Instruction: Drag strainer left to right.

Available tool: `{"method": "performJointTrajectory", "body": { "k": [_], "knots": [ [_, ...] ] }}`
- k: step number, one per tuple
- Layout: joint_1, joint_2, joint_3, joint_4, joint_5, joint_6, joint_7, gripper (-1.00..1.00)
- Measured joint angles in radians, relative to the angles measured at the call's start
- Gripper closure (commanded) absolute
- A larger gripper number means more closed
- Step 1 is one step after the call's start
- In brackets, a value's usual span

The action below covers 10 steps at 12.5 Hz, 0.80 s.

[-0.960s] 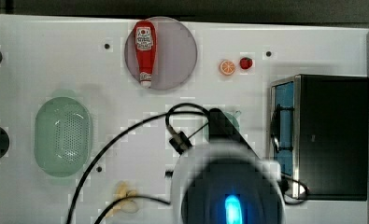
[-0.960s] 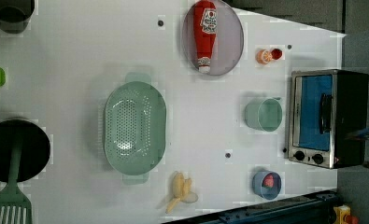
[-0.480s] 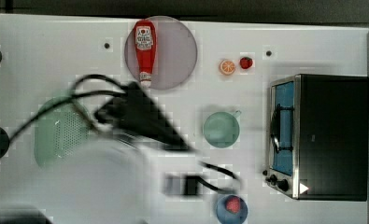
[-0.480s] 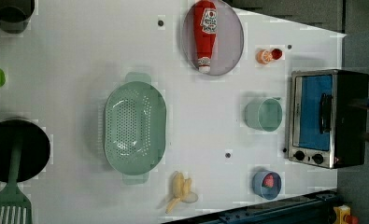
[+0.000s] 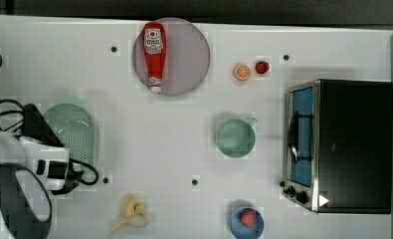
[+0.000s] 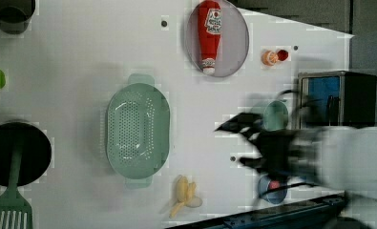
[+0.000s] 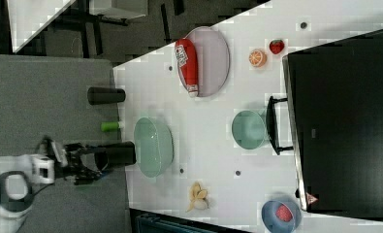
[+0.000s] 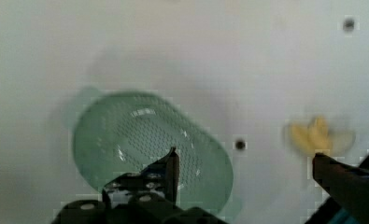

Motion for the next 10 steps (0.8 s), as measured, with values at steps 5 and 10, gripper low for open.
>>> {"method": "performJointTrajectory", "body": {
  "k": [5,10],
  "knots": [
    [0.007,0.203,0.05,-0.014,-0.021,0.151,0.352,-1.0],
    [0.012,0.341,0.039,-0.053,-0.056,0.382,0.478,-1.0]
  ]
}}
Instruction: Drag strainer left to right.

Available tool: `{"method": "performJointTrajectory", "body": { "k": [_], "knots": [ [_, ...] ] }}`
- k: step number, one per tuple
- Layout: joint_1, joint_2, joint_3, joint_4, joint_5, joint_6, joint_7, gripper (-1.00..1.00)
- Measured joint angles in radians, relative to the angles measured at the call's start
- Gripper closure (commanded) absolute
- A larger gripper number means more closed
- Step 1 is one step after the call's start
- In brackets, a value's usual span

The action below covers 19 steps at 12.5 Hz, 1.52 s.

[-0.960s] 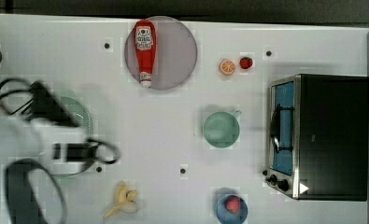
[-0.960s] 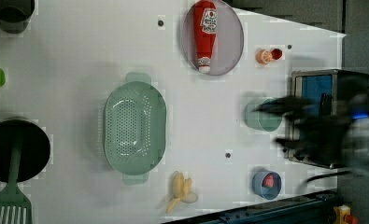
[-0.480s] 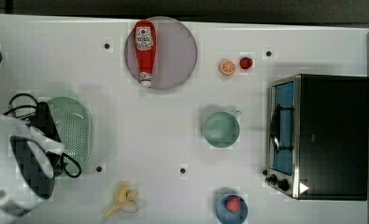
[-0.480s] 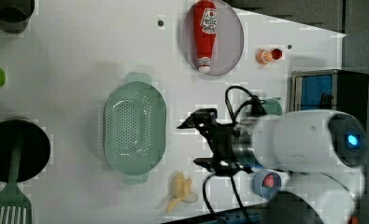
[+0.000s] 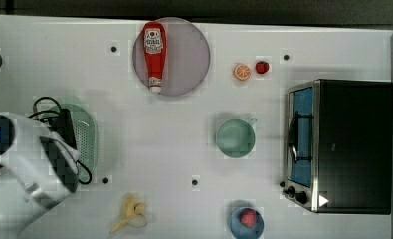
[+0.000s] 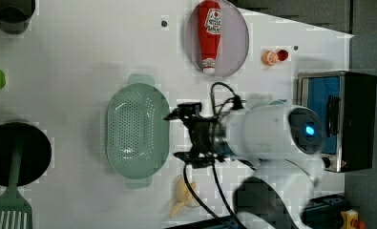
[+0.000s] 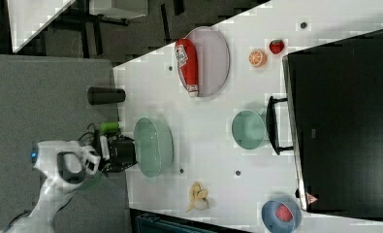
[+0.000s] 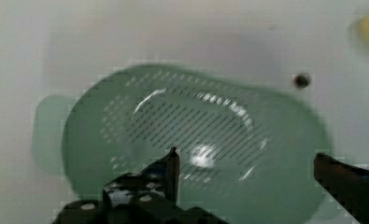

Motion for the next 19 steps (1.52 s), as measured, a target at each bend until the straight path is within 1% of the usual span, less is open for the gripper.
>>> {"method": "performJointTrajectory", "body": {
  "k": [1,3,5,6,8,11,13,14,15,17,19],
  "knots": [
    [0.003,0.05,-0.011,0.0,0.007,0.076,0.006,-1.0],
    [0.005,0.136,-0.044,-0.027,-0.006,0.174,0.043,-1.0],
    [0.015,0.211,-0.092,-0.059,-0.005,0.234,0.054,-1.0],
    [0.029,0.248,-0.117,-0.061,-0.008,0.261,0.063,-1.0],
    [0.091,0.285,-0.188,-0.064,-0.012,0.272,0.064,-1.0],
    [0.185,0.288,-0.24,-0.061,-0.007,0.291,0.08,-1.0],
    [0.269,0.281,-0.294,-0.035,-0.004,0.293,0.087,-1.0],
    [0.294,0.27,-0.314,-0.041,-0.004,0.304,0.087,-1.0],
    [0.306,0.258,-0.321,-0.045,-0.004,0.302,0.088,-1.0],
    [0.313,0.255,-0.325,-0.045,-0.016,0.312,0.091,-1.0],
    [0.327,0.261,-0.366,-0.053,-0.002,0.315,0.099,-1.0]
  ]
}}
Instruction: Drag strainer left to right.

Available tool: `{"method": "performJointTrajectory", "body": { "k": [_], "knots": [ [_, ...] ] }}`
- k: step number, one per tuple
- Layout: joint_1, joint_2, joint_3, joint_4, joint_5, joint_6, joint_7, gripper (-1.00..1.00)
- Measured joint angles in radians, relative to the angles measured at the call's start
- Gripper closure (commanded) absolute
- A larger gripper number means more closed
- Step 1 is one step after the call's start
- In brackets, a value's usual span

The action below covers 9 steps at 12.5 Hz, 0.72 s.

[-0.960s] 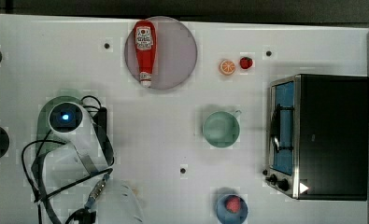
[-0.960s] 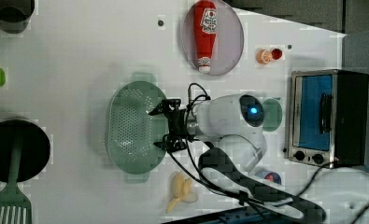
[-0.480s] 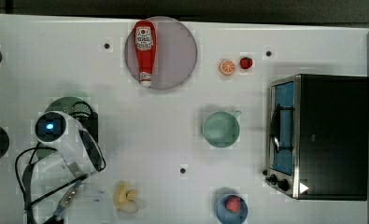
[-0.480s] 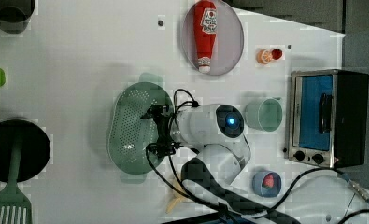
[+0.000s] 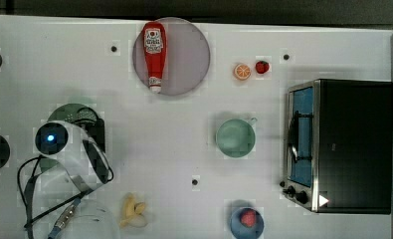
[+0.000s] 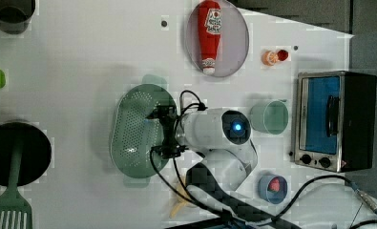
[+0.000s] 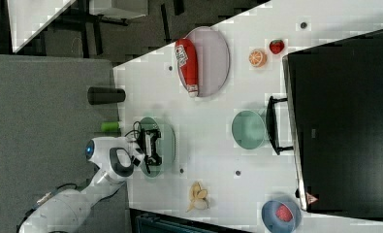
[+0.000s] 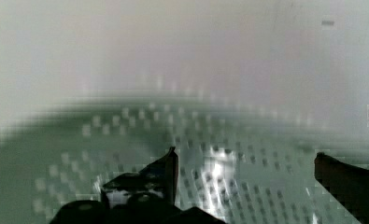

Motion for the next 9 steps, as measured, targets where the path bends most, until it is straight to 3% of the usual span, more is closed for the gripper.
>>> {"method": "performJointTrajectory", "body": {
  "k": [3,9],
  "knots": [
    [-0.028,-0.015,-0.037,-0.023,0.006,-0.016,-0.003,-1.0],
    [-0.15,-0.064,-0.066,-0.074,-0.005,-0.021,-0.059,-1.0]
  ]
}}
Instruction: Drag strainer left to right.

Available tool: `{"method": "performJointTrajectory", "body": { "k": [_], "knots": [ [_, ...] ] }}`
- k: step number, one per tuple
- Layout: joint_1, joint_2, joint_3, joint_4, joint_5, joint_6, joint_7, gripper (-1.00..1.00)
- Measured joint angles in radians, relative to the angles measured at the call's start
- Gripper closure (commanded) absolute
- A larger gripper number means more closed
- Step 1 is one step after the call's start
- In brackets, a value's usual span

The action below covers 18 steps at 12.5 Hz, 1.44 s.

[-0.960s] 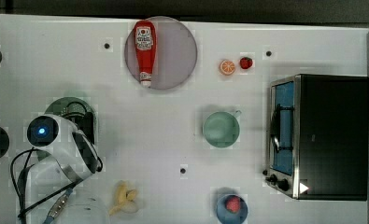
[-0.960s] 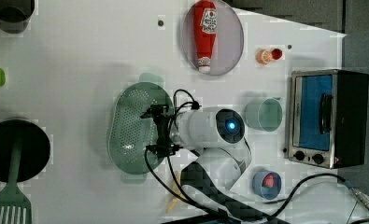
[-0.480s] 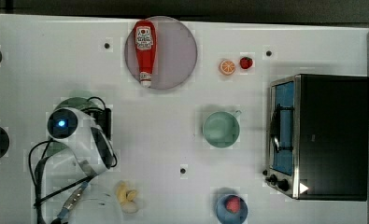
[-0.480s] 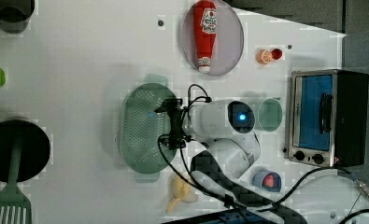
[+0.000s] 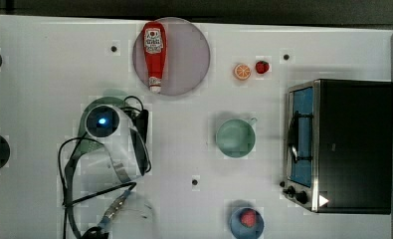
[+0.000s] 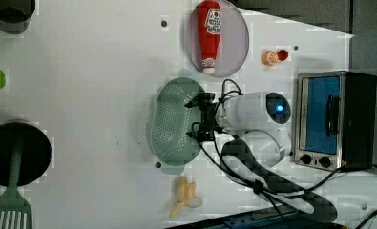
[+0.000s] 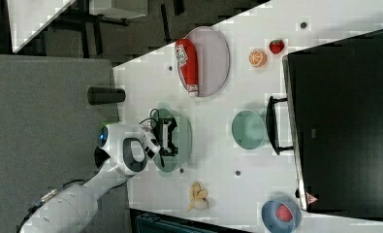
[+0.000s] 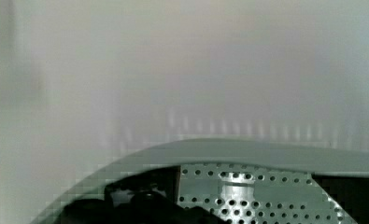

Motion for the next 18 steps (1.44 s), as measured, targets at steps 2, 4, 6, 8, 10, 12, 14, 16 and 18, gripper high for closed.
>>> {"method": "performJointTrajectory", "body": {
  "k": [2,4,6,8,10,12,14,16,18],
  "knots": [
    [-0.035,-0.027,-0.016,-0.025,-0.02,0.008,-0.047,-1.0],
    [-0.055,-0.068,-0.053,-0.072,-0.014,0.0,-0.105,-1.0],
    [-0.088,-0.079,-0.059,-0.088,-0.014,-0.01,-0.157,-1.0],
    [-0.1,-0.078,-0.074,-0.09,-0.009,-0.006,-0.212,-1.0],
    [-0.101,-0.084,-0.111,-0.107,0.008,-0.014,-0.25,-1.0],
    [-0.097,-0.087,-0.166,-0.111,0.003,-0.018,-0.271,-1.0],
    [-0.108,-0.089,-0.203,-0.115,0.002,-0.013,-0.311,-1.0],
    [-0.126,-0.084,-0.214,-0.107,-0.011,-0.018,-0.362,-1.0],
    [-0.13,-0.077,-0.23,-0.1,-0.007,-0.013,-0.39,-1.0]
  ]
}}
